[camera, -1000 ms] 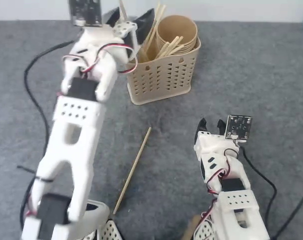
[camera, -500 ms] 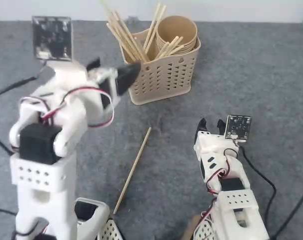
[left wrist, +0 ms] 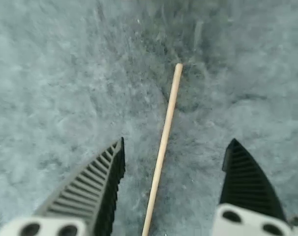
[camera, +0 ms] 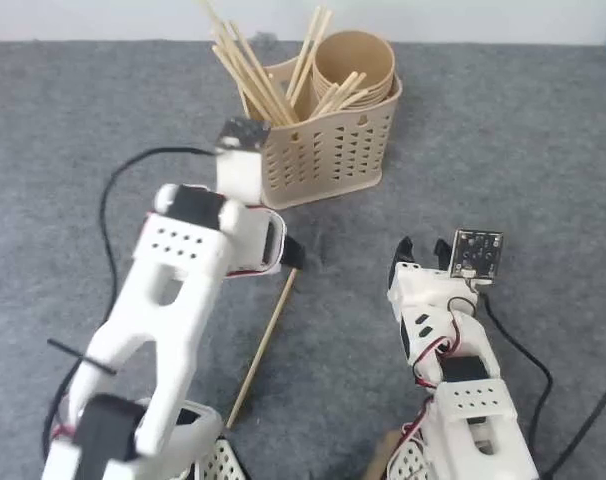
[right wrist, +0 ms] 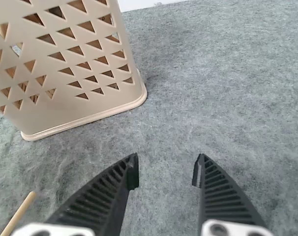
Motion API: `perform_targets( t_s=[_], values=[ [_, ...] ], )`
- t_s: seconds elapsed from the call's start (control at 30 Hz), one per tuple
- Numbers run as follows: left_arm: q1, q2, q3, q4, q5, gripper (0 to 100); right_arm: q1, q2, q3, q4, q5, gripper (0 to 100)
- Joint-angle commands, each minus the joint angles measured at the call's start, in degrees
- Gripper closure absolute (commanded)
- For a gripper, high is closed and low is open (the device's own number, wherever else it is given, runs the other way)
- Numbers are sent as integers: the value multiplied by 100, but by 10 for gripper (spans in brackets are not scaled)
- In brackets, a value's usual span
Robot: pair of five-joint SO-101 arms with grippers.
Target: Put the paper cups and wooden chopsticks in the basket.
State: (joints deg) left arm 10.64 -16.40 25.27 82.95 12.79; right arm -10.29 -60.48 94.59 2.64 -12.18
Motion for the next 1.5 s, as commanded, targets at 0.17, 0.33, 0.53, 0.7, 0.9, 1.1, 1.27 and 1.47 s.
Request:
perform_targets(
  t_s=[0.17, 0.33, 0.53, 0.7, 0.9, 1.1, 1.27, 1.47],
  values=[
    [290, 949, 927, -1635, 0, 733, 48, -75, -26, 40, 79, 808],
    [589, 1486, 963, -2295, -35, 910, 48, -75, -26, 40, 79, 808],
    [598, 2207, 576, -2435, -44, 886, 48, -75, -26, 40, 79, 808],
    [677, 2778, 356, -2453, -44, 878, 48, -75, -26, 40, 79, 808],
    [879, 3059, 224, -2444, -44, 898, 48, -75, -26, 40, 79, 808],
    [1116, 3051, 189, -2215, -44, 987, 48, -75, -35, 40, 97, 808],
    [1310, 3051, -365, -1073, -44, 987, 48, -75, -44, 40, 97, 808],
    [1275, 3051, -1420, 501, -70, 987, 48, -75, -44, 40, 105, 808]
  ],
)
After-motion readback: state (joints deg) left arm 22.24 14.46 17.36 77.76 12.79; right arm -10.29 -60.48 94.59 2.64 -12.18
